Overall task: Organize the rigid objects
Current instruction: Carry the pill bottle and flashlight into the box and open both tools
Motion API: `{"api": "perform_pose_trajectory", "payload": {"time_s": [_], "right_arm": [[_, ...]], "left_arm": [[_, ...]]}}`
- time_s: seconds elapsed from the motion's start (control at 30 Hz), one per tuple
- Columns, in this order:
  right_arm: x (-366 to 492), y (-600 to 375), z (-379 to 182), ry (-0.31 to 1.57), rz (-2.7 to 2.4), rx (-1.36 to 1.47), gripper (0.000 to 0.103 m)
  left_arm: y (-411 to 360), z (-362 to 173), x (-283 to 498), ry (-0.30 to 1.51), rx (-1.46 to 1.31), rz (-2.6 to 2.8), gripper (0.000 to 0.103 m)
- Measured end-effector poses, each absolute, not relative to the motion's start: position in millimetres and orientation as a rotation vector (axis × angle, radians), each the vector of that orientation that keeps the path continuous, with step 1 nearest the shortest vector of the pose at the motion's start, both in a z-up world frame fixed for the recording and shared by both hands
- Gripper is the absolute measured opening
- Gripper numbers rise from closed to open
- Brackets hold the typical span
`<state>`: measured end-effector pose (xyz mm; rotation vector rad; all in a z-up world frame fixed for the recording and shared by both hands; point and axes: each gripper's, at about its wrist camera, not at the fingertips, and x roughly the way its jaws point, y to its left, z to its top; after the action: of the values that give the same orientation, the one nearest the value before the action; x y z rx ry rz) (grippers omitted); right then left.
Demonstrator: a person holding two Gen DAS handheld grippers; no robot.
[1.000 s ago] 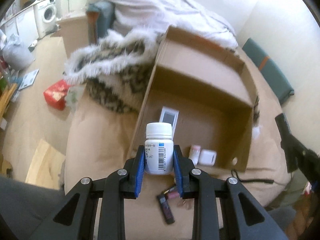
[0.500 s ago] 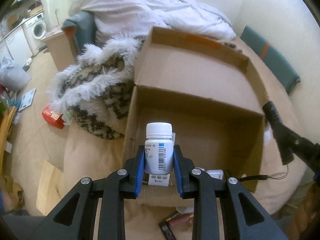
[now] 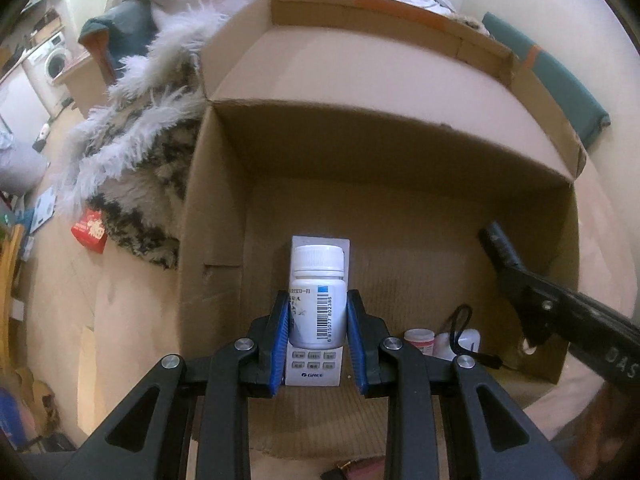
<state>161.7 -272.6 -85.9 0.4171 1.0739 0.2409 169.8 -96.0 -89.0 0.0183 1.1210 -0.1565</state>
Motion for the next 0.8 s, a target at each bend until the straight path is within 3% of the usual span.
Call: {"api": "perform_pose_trajectory", "payload": {"time_s": [0.4,0.8], "right_arm": [[176.2,-260.5,-126.3,1.225,0.159,0.329,0.020],[183.2,-250.7,-132.2,1.249,0.151,0.327,0.020]], "left_arm": [[-105.6,-110.8,171.9,1.164,0.061,-0.157,0.024],[-106.3,-123.1,176.5,1.186,0.078,-0.147,0.024]]}}
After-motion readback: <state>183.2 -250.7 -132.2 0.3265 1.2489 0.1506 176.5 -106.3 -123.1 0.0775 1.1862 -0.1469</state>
